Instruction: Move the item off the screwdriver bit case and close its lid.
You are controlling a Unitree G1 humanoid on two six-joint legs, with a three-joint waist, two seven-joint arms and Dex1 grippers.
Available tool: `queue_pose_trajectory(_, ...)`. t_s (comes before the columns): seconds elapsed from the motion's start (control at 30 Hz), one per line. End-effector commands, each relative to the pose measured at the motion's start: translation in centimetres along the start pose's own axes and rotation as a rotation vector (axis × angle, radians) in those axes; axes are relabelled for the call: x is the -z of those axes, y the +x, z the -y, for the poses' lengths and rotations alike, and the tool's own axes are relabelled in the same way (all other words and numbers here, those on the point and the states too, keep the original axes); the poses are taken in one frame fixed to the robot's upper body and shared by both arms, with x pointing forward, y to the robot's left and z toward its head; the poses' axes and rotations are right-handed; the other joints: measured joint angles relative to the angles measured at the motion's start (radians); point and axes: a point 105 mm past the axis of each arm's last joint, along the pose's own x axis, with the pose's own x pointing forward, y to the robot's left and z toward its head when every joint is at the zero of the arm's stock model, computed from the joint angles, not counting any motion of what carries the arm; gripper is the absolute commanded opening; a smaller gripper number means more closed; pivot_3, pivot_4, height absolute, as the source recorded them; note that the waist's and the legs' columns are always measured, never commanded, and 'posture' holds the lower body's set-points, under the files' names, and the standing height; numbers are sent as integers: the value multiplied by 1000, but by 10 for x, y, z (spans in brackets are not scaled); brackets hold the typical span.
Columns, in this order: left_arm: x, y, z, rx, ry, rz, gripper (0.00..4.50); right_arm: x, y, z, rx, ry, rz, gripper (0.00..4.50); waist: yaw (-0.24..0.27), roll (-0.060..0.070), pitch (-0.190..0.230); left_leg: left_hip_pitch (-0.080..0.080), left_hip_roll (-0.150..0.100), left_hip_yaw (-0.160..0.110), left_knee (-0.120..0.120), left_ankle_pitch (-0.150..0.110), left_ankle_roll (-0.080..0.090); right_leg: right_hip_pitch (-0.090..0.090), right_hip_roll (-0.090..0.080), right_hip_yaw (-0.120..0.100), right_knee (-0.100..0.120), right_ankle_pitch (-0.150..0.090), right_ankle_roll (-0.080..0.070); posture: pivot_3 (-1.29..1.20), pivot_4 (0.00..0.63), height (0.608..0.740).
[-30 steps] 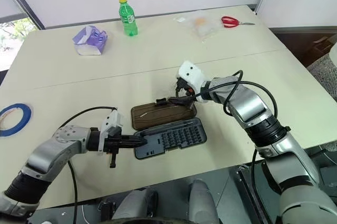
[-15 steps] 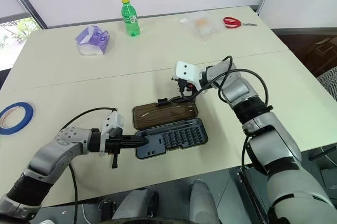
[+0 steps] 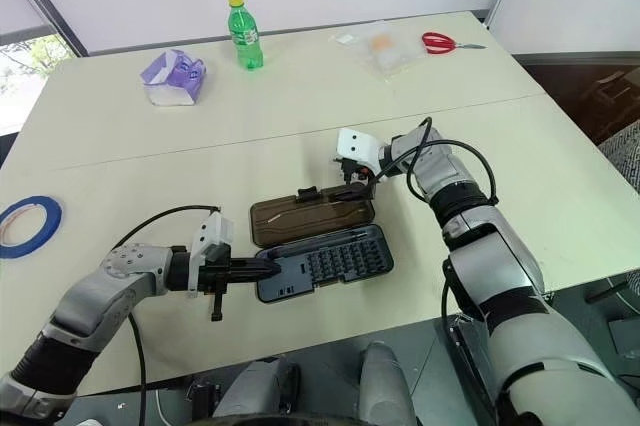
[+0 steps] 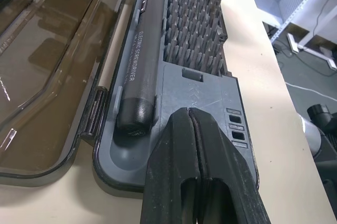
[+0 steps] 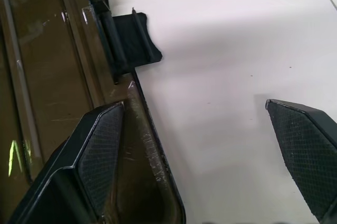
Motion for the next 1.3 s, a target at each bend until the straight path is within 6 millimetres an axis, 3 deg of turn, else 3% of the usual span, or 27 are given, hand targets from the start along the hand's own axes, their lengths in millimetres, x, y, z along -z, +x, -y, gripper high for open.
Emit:
queue_pose_trajectory(0.03,18,-4,-7,-63,-44,-70,0,-3,-2,5,15,-25,-7,3587,-1,0,0,0,0,0,0,0,0,0,0,0,0,0,0,0,150,740)
queue_pose_trajectory(0.27,15,-6,-11,-78,-35,-65,0,9,1,-7,-56,-49,-61,132,-12,0,0,5,0,0,0,1,-1,4,0,0,3,0,0,0,150,740)
queue_pose_trajectory(0.33,13,-6,-13,-85,-32,-60,0,11,2,-11,-80,-56,-74,132,-11,0,-1,16,0,-1,-2,1,-1,13,1,0,3,0,0,0,150,740)
queue_pose_trajectory(0.9,7,-7,-22,-129,-34,-30,0,17,25,-37,-256,-82,-152,132,-16,2,-6,17,0,-2,-3,0,-1,14,1,0,2,0,0,0,150,740)
queue_pose_trajectory(1.3,6,-8,-23,-152,-36,-20,0,22,31,-33,-222,-82,-197,132,-17,2,-16,22,1,-2,-5,0,-1,17,2,1,2,0,0,0,150,740)
